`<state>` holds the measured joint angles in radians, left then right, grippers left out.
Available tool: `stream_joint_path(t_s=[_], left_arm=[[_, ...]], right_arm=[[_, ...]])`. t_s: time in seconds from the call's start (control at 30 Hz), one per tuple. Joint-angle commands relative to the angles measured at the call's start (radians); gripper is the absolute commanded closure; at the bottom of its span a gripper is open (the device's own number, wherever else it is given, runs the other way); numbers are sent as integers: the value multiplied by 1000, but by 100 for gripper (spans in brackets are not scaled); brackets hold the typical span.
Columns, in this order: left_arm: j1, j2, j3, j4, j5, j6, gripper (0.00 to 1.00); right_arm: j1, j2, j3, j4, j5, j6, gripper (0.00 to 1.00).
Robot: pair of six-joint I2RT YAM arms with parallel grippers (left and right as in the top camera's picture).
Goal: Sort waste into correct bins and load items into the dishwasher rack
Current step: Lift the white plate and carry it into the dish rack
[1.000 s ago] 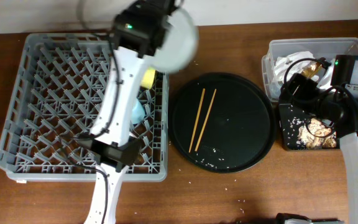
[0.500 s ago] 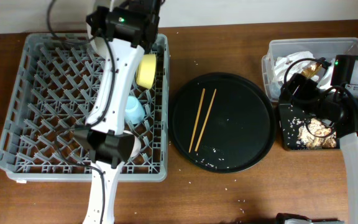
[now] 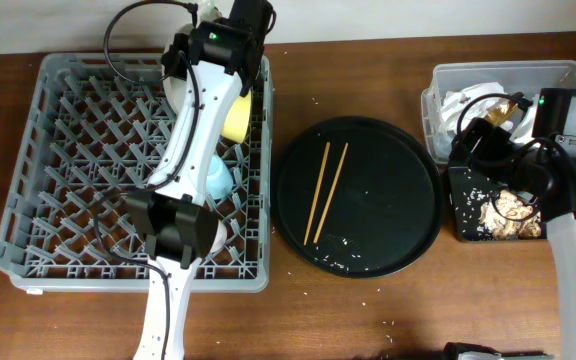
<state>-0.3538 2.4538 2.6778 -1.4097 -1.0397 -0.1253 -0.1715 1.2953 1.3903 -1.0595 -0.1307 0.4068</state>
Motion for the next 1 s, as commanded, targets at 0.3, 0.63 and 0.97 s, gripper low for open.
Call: stream_joint_path(t_s=[0.3,0.63,0.97], left_arm=[[-1,34,-10,-51,120,-19,97],[0,27,59,-154,140,-72,100],[82,-2,164,-278,337,-346,100]], right_arm=[[-6,4,3,0,12,-9,1],[-6,4,3,0,12,-9,1],[-6,4,3,0,12,-9,2]])
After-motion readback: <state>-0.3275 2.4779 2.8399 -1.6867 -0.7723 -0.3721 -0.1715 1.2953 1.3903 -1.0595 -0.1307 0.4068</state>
